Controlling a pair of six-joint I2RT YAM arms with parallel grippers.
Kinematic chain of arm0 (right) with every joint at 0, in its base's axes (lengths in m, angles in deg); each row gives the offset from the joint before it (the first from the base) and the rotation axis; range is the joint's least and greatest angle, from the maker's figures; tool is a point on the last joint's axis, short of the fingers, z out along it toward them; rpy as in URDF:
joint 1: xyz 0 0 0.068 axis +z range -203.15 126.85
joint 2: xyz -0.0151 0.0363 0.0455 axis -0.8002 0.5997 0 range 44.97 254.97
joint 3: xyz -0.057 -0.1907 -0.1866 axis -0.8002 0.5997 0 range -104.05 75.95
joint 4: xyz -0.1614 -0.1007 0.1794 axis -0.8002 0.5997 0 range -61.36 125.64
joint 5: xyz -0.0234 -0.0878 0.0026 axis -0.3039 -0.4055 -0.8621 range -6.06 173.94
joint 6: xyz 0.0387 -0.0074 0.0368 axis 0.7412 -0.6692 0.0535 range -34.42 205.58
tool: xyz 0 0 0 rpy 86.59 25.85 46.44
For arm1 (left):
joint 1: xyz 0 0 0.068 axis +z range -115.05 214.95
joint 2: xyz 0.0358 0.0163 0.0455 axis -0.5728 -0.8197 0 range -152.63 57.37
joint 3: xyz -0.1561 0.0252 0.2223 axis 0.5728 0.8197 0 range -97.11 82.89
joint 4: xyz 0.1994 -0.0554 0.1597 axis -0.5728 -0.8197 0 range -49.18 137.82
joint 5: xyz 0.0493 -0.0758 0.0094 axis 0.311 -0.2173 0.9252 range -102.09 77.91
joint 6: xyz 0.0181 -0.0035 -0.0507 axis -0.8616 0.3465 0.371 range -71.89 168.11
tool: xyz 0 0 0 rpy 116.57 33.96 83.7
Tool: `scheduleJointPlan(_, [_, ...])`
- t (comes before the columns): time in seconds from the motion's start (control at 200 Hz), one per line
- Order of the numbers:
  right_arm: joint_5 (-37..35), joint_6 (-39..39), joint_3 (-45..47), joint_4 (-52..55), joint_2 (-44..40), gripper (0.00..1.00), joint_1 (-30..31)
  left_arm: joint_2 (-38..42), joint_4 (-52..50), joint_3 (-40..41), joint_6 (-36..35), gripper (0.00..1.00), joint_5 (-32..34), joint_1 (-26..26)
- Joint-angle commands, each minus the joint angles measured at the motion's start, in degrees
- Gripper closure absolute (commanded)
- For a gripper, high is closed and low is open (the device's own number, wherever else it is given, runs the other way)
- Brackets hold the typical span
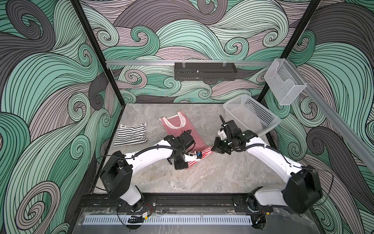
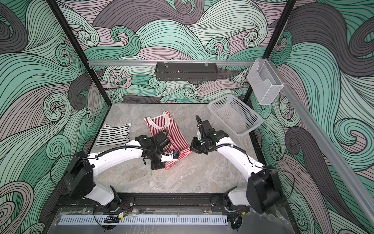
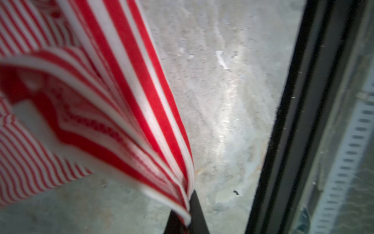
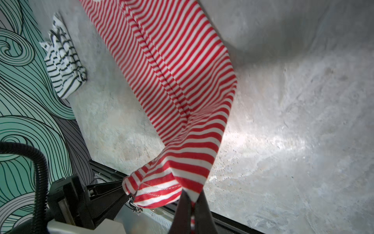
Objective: Fold and stack tank tops
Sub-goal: Fold the tank top at the top-center of the table.
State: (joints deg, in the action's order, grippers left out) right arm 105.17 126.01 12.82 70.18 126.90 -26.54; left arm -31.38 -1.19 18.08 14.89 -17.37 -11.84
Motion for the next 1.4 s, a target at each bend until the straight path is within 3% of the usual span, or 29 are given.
scheduleJointPlan(0.0, [0.92,-3.73,-5.81,-0.78,5.38,0.99,-1.42,-0.43,6.43,-0.61,1.13,1.00,10.03,2.69])
scheduleJointPlan(0.41, [7.39,-10.95,-36.75,5.58,31.80,0.99,-2.13,-9.26,13.61,-11.79,-3.49,1.00,16.79,14.24])
scheduleJointPlan(0.766, [11.00,-15.96,-65.65,18.27,56.25,1.00,-2.20,-18.09,14.98,-15.60,-3.58,1.00,18.88,19.67])
scheduleJointPlan(1.181, [11.11,-16.56,-75.12,20.99,64.53,0.98,-2.37,-22.80,17.47,-15.80,-0.83,0.99,20.11,22.11])
scheduleJointPlan(1.236, [11.56,-16.09,-77.13,20.97,65.65,0.95,-2.53,-23.86,18.43,-16.19,-0.64,0.94,21.22,22.21])
scheduleJointPlan(1.321, [12.93,-15.60,-80.32,20.79,67.01,0.72,-2.87,-26.24,19.01,-18.04,0.23,0.84,25.24,22.34])
scheduleJointPlan(1.391, [12.66,-15.40,-81.13,19.74,66.64,0.61,-2.94,-27.07,19.85,-19.20,1.57,0.80,28.11,22.59])
